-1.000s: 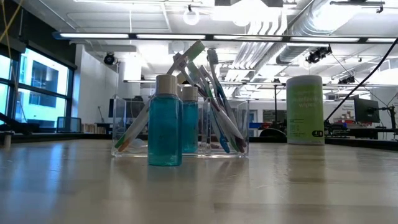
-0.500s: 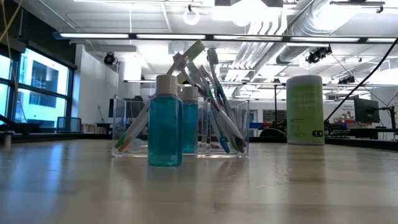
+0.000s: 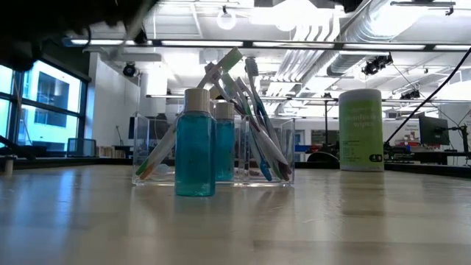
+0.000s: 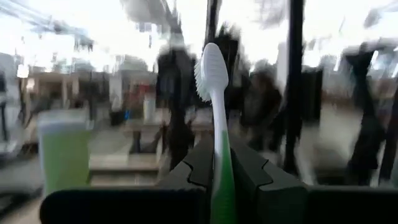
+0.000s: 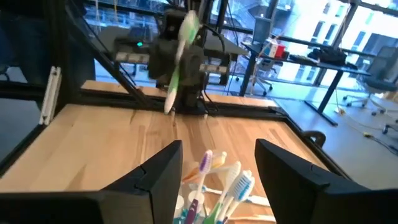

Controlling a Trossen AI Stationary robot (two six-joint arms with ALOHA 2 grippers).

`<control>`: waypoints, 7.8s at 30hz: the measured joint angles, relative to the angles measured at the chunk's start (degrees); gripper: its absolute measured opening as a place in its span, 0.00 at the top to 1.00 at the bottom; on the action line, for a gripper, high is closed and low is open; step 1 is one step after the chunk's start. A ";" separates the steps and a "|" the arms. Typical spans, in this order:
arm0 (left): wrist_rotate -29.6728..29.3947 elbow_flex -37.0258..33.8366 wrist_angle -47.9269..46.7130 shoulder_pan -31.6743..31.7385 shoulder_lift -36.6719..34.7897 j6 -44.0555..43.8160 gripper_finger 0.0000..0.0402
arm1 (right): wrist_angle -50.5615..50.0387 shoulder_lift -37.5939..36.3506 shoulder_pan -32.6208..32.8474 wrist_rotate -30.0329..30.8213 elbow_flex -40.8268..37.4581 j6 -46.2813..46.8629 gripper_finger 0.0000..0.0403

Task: Pick & Place toothbrushing station
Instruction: Put the green toothbrush into the transparent organizer, then put the blue toothbrush into the transparent organizer

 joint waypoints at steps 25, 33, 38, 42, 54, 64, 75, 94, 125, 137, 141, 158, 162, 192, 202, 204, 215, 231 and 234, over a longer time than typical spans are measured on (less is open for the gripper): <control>8.22 8.04 0.07 9.85 14.99 -10.71 0.94 | -1.21 0.06 -0.57 -0.17 -0.01 1.63 0.52; 7.92 7.70 0.12 8.53 17.08 -11.91 0.93 | -2.04 0.06 -0.57 -0.21 -0.01 1.65 0.52; 3.31 7.76 0.19 6.30 18.20 -10.86 0.93 | -1.98 0.06 -0.57 -0.59 -0.01 1.69 0.52; 2.43 7.77 0.18 6.25 18.31 -10.68 0.93 | -1.92 0.06 -0.57 -2.48 -0.01 1.79 0.52; 2.35 7.77 0.19 7.94 19.76 -13.72 0.93 | -1.44 0.06 -0.57 -3.05 -0.01 2.90 0.52; 1.66 7.72 0.19 5.08 21.78 -13.78 0.93 | -1.65 0.06 -0.57 -3.01 -0.01 1.73 0.52; 0.69 7.61 -5.49 4.45 21.81 -13.03 0.93 | -1.68 0.06 -0.61 -2.92 -0.01 0.95 0.52; -15.27 7.54 -4.94 -1.54 21.61 -5.21 0.71 | -1.67 0.06 -0.61 -2.90 -0.01 -0.38 0.52; -47.08 7.54 -21.28 -13.35 -1.30 0.07 0.69 | -10.87 -0.36 -1.08 1.80 0.01 3.21 0.52; -46.45 7.54 -35.75 -4.49 -12.74 -0.64 0.69 | -10.52 -0.36 -2.87 1.65 0.01 4.82 0.52; -40.53 7.54 -52.07 -2.33 -17.05 -12.39 0.69 | -10.52 -0.36 -2.87 1.62 0.01 4.80 0.52; -2.62 7.52 -85.34 16.41 -18.43 -53.79 0.69 | -10.52 -0.36 -5.26 1.23 0.00 4.80 0.52; 2.84 7.52 -87.24 18.43 -18.43 -55.46 0.69 | -10.52 -0.36 -6.24 1.22 0.01 4.82 0.52; 1.93 15.35 -86.40 17.07 -1.84 -55.25 0.69 | -10.07 -0.36 -7.74 -0.39 0.01 6.33 0.52; 2.95 18.10 -88.67 18.82 3.03 -57.06 0.69 | -10.95 -0.37 -7.74 -0.41 0.01 6.30 0.52; 3.45 18.10 -88.71 18.82 3.06 -58.01 0.69 | -11.10 -0.38 -7.74 -0.43 0.01 6.31 0.52; 3.89 18.10 -90.67 18.82 3.19 -58.80 0.69 | -10.94 -0.38 -7.74 -0.40 0.01 6.31 0.52; 4.71 18.29 -92.49 18.81 3.19 -58.37 0.69 | -10.92 -0.38 -7.74 -0.39 0.01 6.31 0.52; 5.17 19.17 -91.80 18.80 3.19 -57.44 0.69 | -10.92 -0.38 -7.74 -0.38 0.01 6.31 0.52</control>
